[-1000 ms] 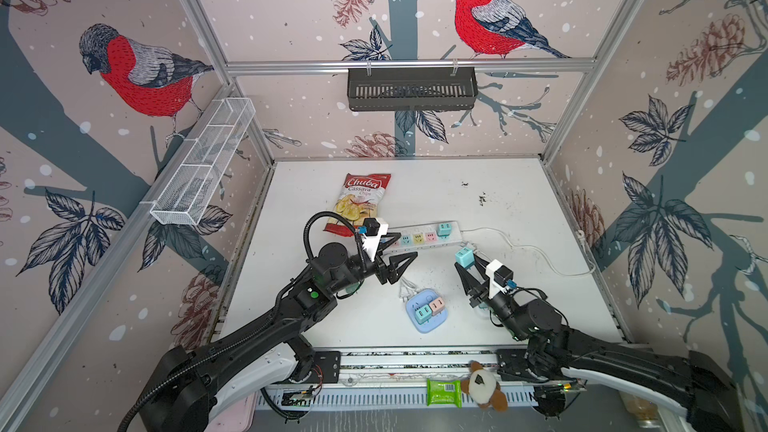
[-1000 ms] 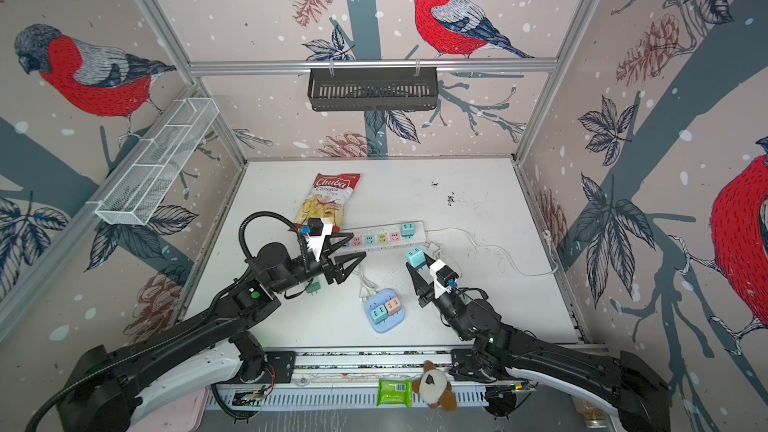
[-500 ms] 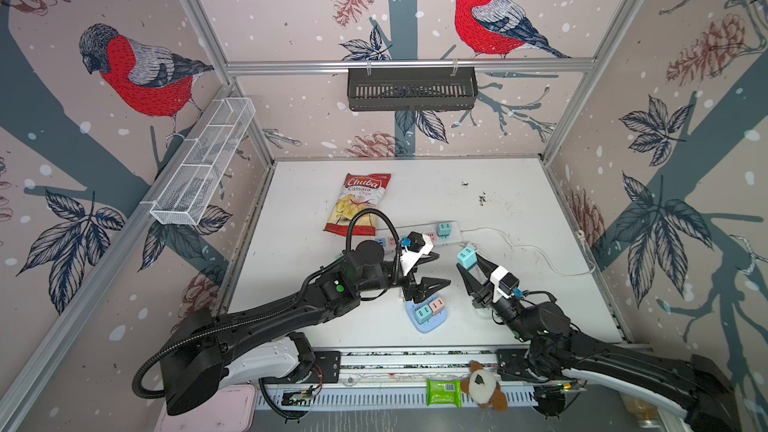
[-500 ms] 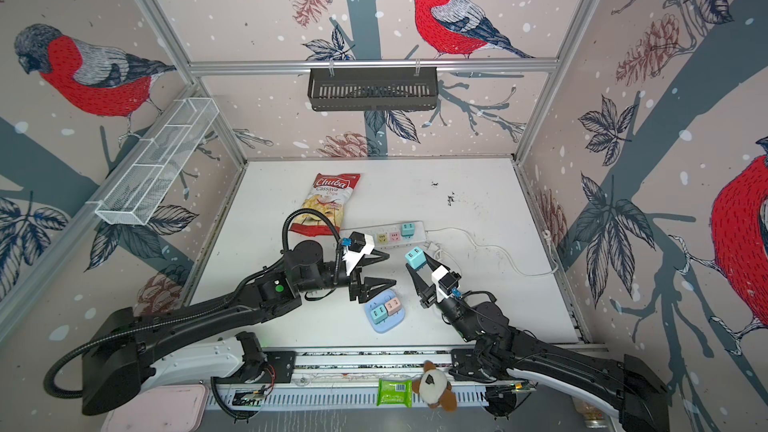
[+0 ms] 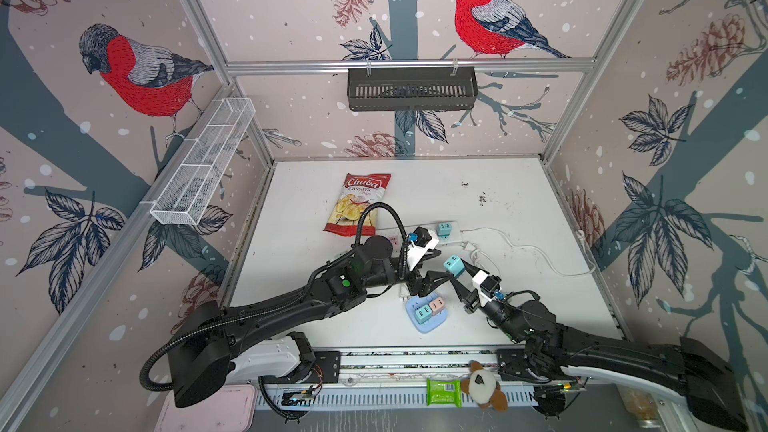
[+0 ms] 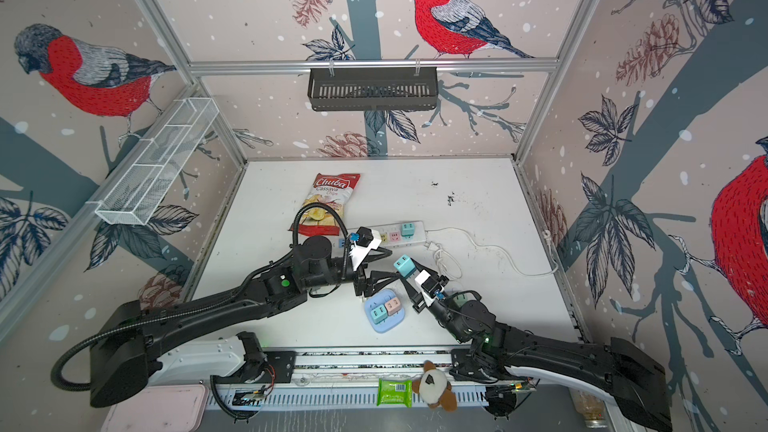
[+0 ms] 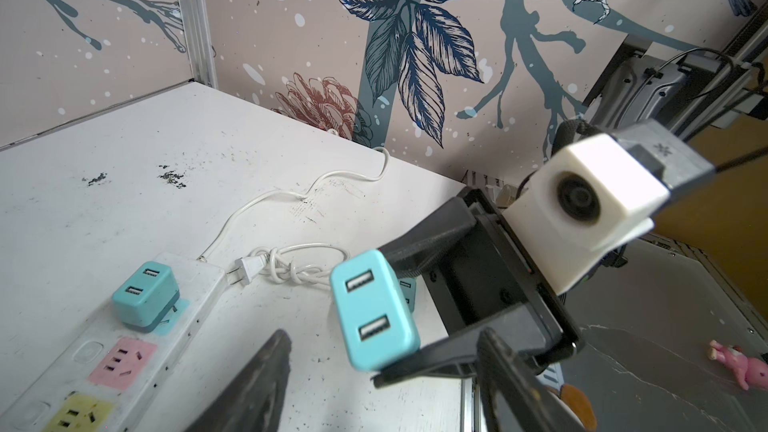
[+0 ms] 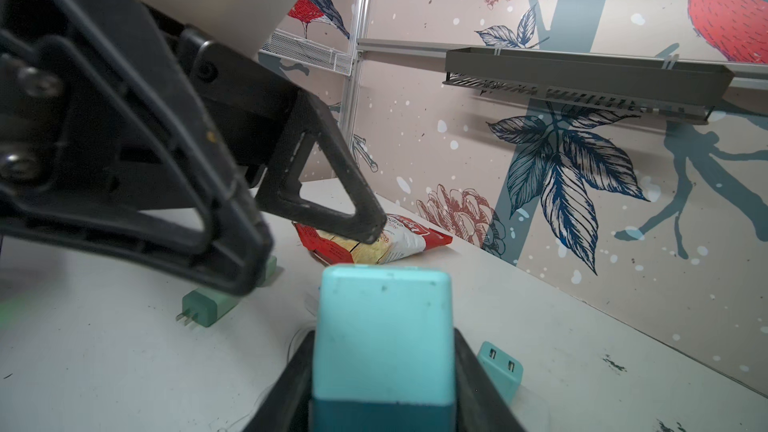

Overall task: Insert the plug
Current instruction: 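Grasp the teal charger with the left gripper from the right gripper, then open the right gripper and withdraw it while the left gripper holds the charger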

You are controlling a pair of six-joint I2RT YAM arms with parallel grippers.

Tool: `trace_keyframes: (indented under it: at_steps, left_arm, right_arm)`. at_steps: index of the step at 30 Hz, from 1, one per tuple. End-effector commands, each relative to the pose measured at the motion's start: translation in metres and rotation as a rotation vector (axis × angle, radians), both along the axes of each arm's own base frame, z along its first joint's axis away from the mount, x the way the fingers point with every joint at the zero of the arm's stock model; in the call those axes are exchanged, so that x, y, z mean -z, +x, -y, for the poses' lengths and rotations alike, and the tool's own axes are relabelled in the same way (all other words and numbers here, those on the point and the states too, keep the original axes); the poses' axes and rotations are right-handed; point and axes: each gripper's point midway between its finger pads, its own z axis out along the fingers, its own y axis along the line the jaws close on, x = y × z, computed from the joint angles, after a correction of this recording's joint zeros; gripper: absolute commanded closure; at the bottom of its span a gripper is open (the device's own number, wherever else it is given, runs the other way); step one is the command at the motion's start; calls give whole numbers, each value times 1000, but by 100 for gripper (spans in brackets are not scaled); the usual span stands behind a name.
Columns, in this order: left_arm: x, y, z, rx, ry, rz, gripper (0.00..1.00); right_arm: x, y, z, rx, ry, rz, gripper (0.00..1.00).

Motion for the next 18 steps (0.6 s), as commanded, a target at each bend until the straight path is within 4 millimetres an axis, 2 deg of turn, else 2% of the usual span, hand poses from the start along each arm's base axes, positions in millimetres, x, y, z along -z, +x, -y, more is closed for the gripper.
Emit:
trace_keyframes:
  at_steps: [1, 11, 18]
  left_arm:
    - [8, 3, 5, 2, 43, -24, 34]
    - [24, 10, 17, 14, 109, -57, 46]
    - [27, 2, 27, 82, 113, -87, 63]
  right_arm:
    - [-1, 0, 2, 17, 17, 11, 96]
    - [-9, -6, -2, 23, 32, 14, 96]
    - [-9, -5, -12, 24, 31, 5, 96]
